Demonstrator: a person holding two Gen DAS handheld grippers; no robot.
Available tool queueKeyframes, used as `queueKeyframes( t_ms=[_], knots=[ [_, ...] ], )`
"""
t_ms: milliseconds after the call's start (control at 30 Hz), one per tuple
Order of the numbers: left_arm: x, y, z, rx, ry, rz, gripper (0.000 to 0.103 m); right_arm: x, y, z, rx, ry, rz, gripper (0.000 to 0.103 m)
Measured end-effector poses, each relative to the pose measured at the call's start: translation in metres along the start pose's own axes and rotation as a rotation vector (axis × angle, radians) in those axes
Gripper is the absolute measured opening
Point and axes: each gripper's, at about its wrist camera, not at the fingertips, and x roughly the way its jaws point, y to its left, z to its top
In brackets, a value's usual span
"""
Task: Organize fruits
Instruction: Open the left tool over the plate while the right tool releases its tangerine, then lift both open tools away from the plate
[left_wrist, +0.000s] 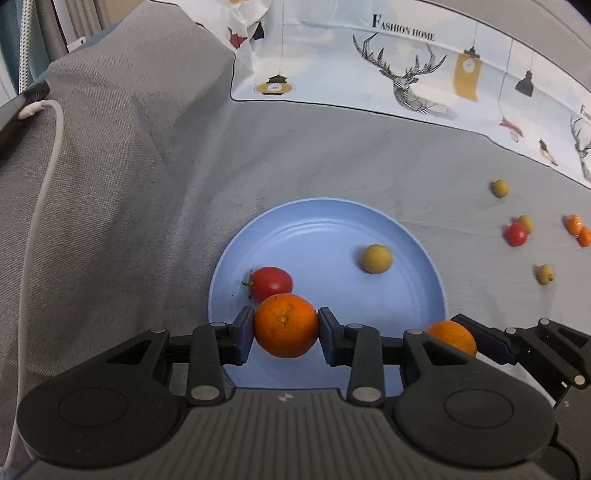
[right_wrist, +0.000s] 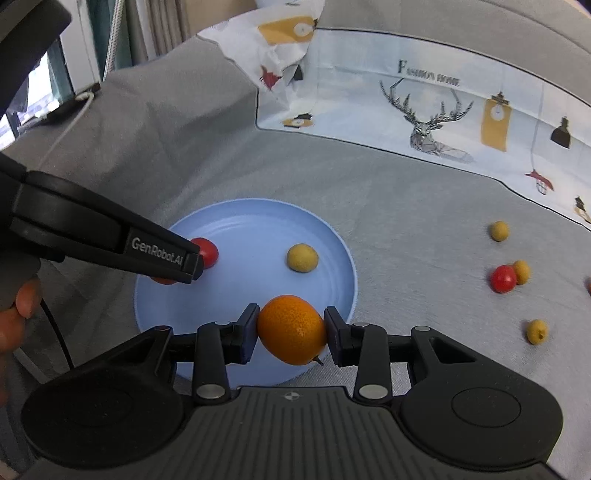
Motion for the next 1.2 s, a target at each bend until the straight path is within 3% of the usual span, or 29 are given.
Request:
queueKeyframes(
  t_ms=[67,100,133,167,367,533,767,1200],
  knots=[
    [-0.002,0.001,0.001,0.005,-0.011,0.004,0.064,0.004,0.001,0.003,-0.015,0.0,0.008,0.042],
    [-0.006,0.001,0.001,0.007,-0.022,-0.002,0.091,0.003,0.002,0.006,-0.025,0.001,0.014,0.048],
    [-0.013,0.002,0.001,0.003,-0.047,-0.007,0.102,0.002,0.003,0.008,-0.035,-0.003,0.011,0.066],
    [-0.021,0.002,-0.002,-0.004,-0.08,-0.01,0.103,-0.003,0.004,0.009,-0.045,-0.014,0.003,0.08],
    [-0.06,-0.005,-0.026,0.044,-0.12,0.001,0.103,-0.047,0.005,-0.002,-0.065,-0.01,-0.036,0.091],
    [-0.092,-0.003,-0.057,0.048,-0.128,0.029,0.103,-0.092,0.012,-0.028,-0.023,-0.01,-0.062,0.094],
    [-0.133,0.004,-0.094,0.042,-0.173,0.059,0.103,-0.15,0.026,-0.044,-0.031,-0.143,-0.081,0.097],
    [-0.194,-0.004,-0.12,0.047,-0.319,0.069,0.103,-0.212,0.039,-0.063,-0.058,-0.301,-0.101,0.101]
  ],
)
